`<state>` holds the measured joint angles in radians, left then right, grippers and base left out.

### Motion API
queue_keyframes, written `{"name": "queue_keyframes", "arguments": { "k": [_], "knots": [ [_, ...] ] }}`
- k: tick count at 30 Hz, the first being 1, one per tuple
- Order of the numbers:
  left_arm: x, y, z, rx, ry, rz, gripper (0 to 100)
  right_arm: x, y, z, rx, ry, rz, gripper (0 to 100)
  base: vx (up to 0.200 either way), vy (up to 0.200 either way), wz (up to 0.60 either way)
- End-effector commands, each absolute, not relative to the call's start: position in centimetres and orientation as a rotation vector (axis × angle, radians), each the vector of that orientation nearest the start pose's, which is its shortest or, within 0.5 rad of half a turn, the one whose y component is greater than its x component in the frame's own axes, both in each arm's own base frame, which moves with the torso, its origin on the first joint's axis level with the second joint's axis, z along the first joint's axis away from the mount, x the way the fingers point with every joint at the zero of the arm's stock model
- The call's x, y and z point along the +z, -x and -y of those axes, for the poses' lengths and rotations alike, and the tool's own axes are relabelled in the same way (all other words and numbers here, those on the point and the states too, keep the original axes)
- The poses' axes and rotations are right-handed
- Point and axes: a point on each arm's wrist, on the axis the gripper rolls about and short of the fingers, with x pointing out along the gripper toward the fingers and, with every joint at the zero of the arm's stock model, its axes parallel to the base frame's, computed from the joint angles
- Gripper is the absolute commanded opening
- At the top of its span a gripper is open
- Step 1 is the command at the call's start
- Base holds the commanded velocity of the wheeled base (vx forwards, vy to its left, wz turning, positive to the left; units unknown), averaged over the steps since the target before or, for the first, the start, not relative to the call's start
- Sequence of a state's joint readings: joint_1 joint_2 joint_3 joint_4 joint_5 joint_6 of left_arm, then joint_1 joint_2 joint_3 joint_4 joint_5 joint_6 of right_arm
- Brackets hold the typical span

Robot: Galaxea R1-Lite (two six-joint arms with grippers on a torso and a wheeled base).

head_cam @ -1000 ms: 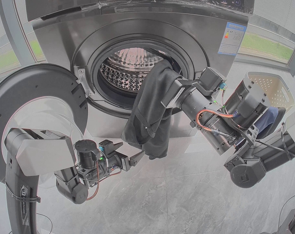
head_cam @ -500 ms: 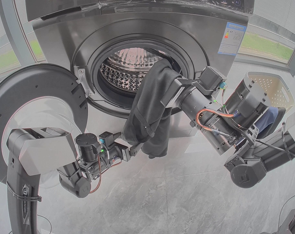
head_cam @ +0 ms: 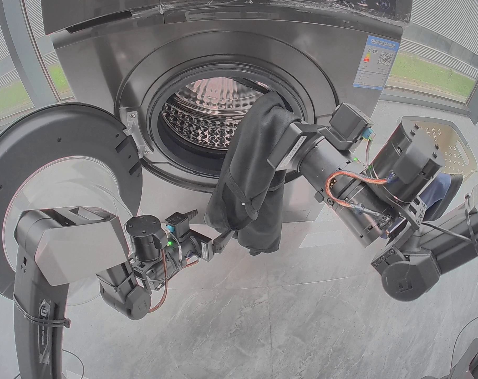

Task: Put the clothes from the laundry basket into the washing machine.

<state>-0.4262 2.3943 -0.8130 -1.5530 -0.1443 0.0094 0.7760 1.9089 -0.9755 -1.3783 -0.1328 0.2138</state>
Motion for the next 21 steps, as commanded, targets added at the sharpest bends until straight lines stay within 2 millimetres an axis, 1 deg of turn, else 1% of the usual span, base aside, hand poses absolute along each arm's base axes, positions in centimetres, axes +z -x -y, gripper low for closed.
{"name": "queue_keyframes", "arguments": {
  "k": [1, 3, 4, 11, 20, 21],
  "knots": [
    [2.1, -36.8, 16.7, -0.563, -0.035, -0.006, 100, 23.3, -25.4, -24.8, 0.683, -0.403, 0.339, 0, 0.000, 0.000, 0.00],
    [2.3, -36.9, 16.7, -0.563, -0.043, 0.006, 100, 23.3, -25.3, -24.9, 0.686, -0.405, 0.338, 0, 0.000, 0.000, 0.00],
    [2.4, -36.9, 16.7, -0.563, -0.045, 0.010, 0, 23.3, -25.3, -24.9, 0.688, -0.405, 0.336, 0, 0.000, 0.000, 0.00],
    [3.3, -36.9, 16.8, -0.574, -0.051, 0.039, 0, 23.1, -25.3, -24.9, 0.686, -0.403, 0.332, 0, 0.000, 0.000, 0.00],
    [3.7, -36.7, 17.1, -0.585, -0.047, 0.051, 0, 23.0, -25.4, -24.9, 0.685, -0.405, 0.337, 0, 0.000, 0.000, 0.00],
    [5.1, -36.2, 17.0, -0.589, -0.035, 0.073, 0, 23.0, -25.5, -24.7, 0.674, -0.404, 0.337, 0, 0.000, 0.000, 0.00]
  ]
}}
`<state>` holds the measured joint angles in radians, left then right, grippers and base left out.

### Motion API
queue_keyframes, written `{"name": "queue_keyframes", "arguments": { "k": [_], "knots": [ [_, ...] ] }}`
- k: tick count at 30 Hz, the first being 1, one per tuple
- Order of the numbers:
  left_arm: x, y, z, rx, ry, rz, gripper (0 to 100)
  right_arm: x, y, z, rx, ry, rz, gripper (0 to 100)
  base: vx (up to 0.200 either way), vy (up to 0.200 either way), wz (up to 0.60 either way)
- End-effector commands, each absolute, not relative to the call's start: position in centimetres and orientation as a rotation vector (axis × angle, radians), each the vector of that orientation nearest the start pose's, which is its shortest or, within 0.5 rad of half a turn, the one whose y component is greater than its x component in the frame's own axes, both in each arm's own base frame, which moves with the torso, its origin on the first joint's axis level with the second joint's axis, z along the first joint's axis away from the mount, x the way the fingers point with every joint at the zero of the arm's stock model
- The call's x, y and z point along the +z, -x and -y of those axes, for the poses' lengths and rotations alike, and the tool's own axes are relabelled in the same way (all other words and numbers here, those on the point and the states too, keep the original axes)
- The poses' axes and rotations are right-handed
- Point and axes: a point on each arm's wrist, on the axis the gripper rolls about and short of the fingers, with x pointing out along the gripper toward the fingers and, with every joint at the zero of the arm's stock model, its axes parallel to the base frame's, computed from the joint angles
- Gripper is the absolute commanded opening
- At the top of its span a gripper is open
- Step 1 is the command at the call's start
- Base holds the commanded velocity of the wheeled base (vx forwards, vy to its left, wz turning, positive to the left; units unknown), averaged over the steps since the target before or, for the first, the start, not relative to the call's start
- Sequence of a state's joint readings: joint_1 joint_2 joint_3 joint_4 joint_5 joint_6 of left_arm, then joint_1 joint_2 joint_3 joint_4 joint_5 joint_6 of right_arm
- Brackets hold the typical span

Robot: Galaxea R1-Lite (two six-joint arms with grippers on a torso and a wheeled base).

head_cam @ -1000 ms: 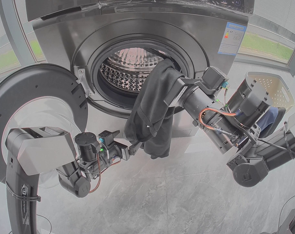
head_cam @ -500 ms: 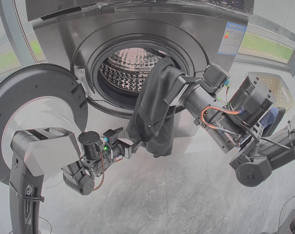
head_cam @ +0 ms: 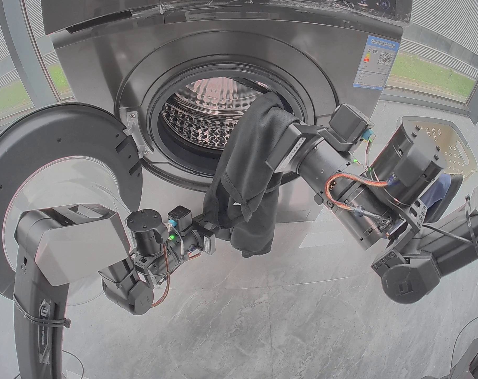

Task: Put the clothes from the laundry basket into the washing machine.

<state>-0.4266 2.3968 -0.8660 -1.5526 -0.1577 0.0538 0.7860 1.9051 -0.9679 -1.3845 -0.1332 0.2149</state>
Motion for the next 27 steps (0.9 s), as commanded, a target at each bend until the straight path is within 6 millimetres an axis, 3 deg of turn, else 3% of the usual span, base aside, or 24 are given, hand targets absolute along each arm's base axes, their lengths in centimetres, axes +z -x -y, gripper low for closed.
{"name": "queue_keyframes", "arguments": {
  "k": [1, 5, 8, 9, 10, 16, 26, 27],
  "knots": [
    [5.6, -35.8, 16.9, -0.590, -0.033, 0.077, 0, 23.0, -25.6, -24.7, 0.671, -0.404, 0.337, 0, 0.000, 0.000, 0.00],
    [7.8, -34.5, 16.0, -0.612, -0.022, 0.103, 0, 22.4, -25.6, -24.4, 0.663, -0.396, 0.317, 0, 0.000, 0.000, 0.00],
    [11.4, -32.0, 13.7, -0.608, 0.009, 0.141, 0, 20.5, -25.9, -23.1, 0.628, -0.368, 0.252, 0, 0.000, 0.000, 0.00],
    [11.4, -32.0, 13.7, -0.608, 0.009, 0.141, 0, 20.4, -25.9, -23.1, 0.626, -0.368, 0.249, 0, 0.000, 0.000, 0.00],
    [13.2, -31.0, 12.4, -0.585, 0.049, 0.166, 0, 19.7, -25.9, -22.6, 0.616, -0.374, 0.221, 0, 0.000, 0.000, 0.00],
    [16.7, -28.5, 8.9, -0.519, 0.141, 0.226, 0, 17.0, -26.2, -20.8, 0.568, -0.347, 0.144, 0, 0.000, 0.000, 0.00],
    [18.8, -27.4, 9.1, -0.546, 0.179, 0.291, 0, 14.0, -28.4, -20.4, 0.525, -0.324, 0.104, 0, 0.000, 0.000, 0.00],
    [19.0, -27.3, 9.3, -0.552, 0.180, 0.297, 0, 13.4, -28.6, -20.6, 0.525, -0.317, 0.092, 100, 0.000, 0.000, 0.00]
  ]
}}
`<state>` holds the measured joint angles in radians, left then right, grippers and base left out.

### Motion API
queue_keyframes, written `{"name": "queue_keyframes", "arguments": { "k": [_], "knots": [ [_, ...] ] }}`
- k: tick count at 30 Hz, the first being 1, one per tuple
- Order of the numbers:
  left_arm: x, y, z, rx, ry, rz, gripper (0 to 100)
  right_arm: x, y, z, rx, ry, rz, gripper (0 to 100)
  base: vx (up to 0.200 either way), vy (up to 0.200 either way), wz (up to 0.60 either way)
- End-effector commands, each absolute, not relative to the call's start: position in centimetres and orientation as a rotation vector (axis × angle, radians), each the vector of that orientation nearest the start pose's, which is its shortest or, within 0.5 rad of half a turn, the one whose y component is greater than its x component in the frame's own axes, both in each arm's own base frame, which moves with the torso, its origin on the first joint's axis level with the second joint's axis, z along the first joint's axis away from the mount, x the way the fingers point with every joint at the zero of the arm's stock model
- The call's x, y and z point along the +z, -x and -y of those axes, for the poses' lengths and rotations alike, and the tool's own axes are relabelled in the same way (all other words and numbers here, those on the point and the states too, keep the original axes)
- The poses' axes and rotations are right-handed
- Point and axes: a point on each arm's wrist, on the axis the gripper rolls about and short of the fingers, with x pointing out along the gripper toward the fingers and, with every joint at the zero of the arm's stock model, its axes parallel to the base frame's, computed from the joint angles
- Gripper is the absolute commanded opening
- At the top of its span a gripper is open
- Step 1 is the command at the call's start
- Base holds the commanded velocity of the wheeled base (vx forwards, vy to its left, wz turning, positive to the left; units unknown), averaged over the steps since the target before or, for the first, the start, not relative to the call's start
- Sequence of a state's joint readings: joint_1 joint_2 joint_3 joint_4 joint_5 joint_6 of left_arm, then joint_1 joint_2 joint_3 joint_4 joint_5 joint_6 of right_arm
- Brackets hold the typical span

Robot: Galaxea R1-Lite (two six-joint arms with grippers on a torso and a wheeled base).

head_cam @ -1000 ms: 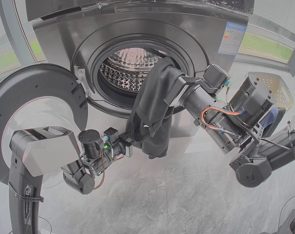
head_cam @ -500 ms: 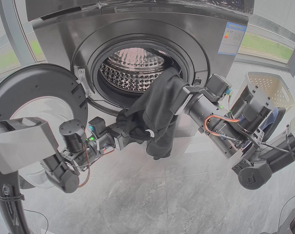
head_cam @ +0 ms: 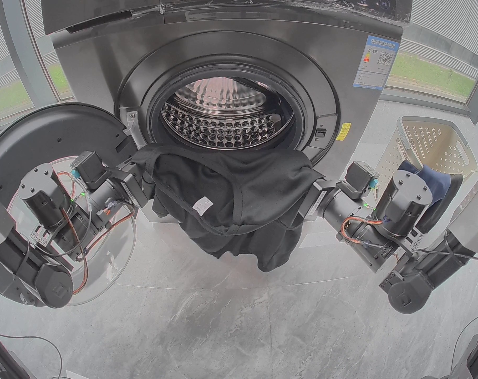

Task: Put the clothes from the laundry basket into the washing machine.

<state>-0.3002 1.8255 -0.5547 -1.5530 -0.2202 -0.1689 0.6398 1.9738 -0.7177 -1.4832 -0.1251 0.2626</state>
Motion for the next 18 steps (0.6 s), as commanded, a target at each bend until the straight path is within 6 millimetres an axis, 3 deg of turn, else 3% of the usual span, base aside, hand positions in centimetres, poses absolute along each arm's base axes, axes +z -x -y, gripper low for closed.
{"name": "queue_keyframes", "arguments": {
  "k": [1, 8, 18],
  "knots": [
    [19.2, -27.1, 9.4, -0.559, 0.183, 0.303, 0, 13.0, -28.7, -20.7, 0.525, -0.312, 0.079, 100, 0.000, 0.000, 0.00],
    [20.4, -26.4, 10.7, -0.607, 0.199, 0.347, 0, 7.6, -29.7, -21.2, 0.504, -0.221, -0.057, 100, 0.000, 0.000, 0.00],
    [21.0, -26.0, 12.3, -0.628, 0.220, 0.369, 0, 1.9, -28.0, -20.3, 0.565, -0.083, -0.235, 100, 0.000, 0.000, 0.00]
  ]
}}
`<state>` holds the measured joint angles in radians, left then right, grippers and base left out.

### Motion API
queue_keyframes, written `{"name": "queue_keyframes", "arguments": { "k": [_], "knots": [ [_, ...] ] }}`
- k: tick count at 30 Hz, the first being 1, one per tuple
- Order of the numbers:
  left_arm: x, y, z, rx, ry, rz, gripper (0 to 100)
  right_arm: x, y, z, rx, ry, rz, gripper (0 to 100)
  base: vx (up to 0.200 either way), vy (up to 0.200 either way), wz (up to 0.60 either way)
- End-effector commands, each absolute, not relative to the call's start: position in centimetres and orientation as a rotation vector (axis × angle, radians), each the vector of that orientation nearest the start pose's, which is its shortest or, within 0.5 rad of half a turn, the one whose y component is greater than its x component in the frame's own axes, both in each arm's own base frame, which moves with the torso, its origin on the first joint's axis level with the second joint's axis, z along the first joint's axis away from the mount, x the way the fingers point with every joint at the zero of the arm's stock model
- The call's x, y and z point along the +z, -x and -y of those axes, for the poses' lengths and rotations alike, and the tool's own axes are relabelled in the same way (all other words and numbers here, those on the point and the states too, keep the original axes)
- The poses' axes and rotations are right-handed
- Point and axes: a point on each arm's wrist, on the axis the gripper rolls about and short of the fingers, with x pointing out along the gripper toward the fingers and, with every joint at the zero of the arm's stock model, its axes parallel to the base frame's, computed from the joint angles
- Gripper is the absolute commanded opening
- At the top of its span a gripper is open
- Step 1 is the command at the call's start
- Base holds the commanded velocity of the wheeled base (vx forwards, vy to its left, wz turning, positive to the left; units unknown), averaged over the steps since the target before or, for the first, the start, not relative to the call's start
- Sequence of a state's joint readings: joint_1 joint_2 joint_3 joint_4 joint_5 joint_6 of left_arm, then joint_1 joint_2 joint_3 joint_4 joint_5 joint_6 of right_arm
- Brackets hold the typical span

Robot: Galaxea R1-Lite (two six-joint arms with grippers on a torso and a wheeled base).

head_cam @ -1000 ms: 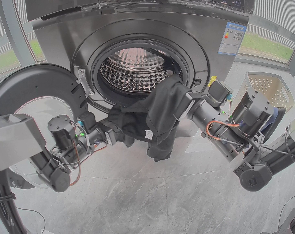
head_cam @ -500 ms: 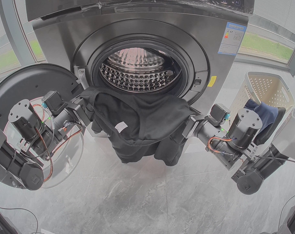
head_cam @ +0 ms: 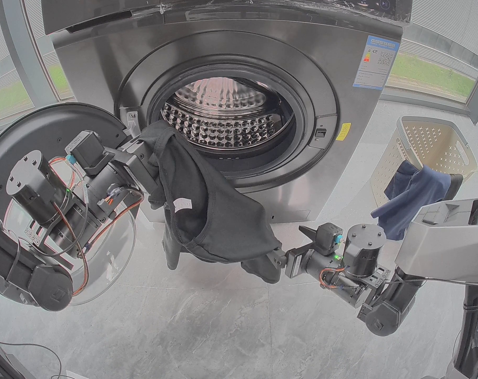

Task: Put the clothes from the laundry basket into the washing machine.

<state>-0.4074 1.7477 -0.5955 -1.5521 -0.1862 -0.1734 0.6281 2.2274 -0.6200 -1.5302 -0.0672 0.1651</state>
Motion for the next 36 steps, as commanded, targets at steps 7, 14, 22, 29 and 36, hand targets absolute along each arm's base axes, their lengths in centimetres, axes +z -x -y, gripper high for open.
{"name": "queue_keyframes", "arguments": {
  "k": [7, 14, 22, 29, 36],
  "knots": [
    [21.3, -26.4, 12.7, -0.595, 0.230, 0.383, 0, -0.6, -26.8, -20.0, 0.619, -0.034, -0.338, 100, 0.000, 0.000, 0.00],
    [21.2, -26.5, 12.7, -0.593, 0.228, 0.381, 0, -1.9, -26.2, -20.7, 0.655, -0.017, -0.375, 100, 0.000, 0.000, 0.00],
    [20.7, -26.8, 13.4, -0.585, 0.232, 0.365, 0, 0.2, -27.5, -23.5, 0.713, -0.058, -0.242, 100, 0.000, 0.000, 0.00],
    [20.4, -27.1, 13.6, -0.570, 0.231, 0.359, 0, 1.9, -26.9, -27.4, 0.817, -0.076, -0.136, 100, 0.000, 0.000, 0.00],
    [20.4, -27.2, 13.7, -0.571, 0.232, 0.360, 0, 3.3, -27.3, -30.4, 0.863, -0.109, -0.042, 100, 0.000, 0.000, 0.00]
  ]
}}
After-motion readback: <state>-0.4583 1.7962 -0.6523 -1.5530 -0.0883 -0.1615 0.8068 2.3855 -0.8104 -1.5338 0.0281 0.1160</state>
